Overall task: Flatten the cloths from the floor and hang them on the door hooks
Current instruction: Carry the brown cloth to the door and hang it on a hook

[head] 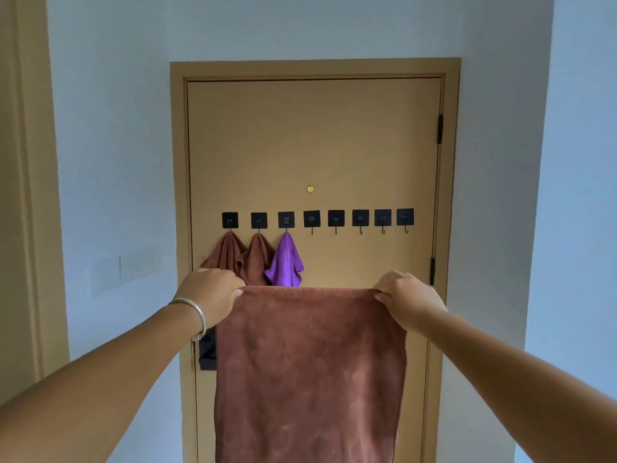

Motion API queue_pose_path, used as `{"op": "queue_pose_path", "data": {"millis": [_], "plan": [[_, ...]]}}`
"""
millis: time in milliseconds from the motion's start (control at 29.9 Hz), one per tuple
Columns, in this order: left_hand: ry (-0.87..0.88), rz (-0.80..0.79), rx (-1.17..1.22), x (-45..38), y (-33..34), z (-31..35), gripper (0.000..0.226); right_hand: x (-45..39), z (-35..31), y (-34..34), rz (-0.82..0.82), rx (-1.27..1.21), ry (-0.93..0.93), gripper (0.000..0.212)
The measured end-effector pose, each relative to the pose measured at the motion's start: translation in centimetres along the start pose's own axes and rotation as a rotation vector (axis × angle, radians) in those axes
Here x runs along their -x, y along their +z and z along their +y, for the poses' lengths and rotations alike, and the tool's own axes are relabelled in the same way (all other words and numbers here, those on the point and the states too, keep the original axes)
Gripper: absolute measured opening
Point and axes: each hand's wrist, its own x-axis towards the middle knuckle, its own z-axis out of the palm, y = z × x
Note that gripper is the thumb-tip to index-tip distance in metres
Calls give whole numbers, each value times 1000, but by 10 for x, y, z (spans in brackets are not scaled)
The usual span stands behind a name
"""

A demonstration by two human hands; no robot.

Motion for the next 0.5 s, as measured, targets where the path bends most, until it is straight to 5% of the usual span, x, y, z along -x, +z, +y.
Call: {"op": "queue_pose_path", "data": {"millis": [502], "plan": [[-38,163,276,-214,148,-63,25,-216,33,104,176,-106,33,26]]}}
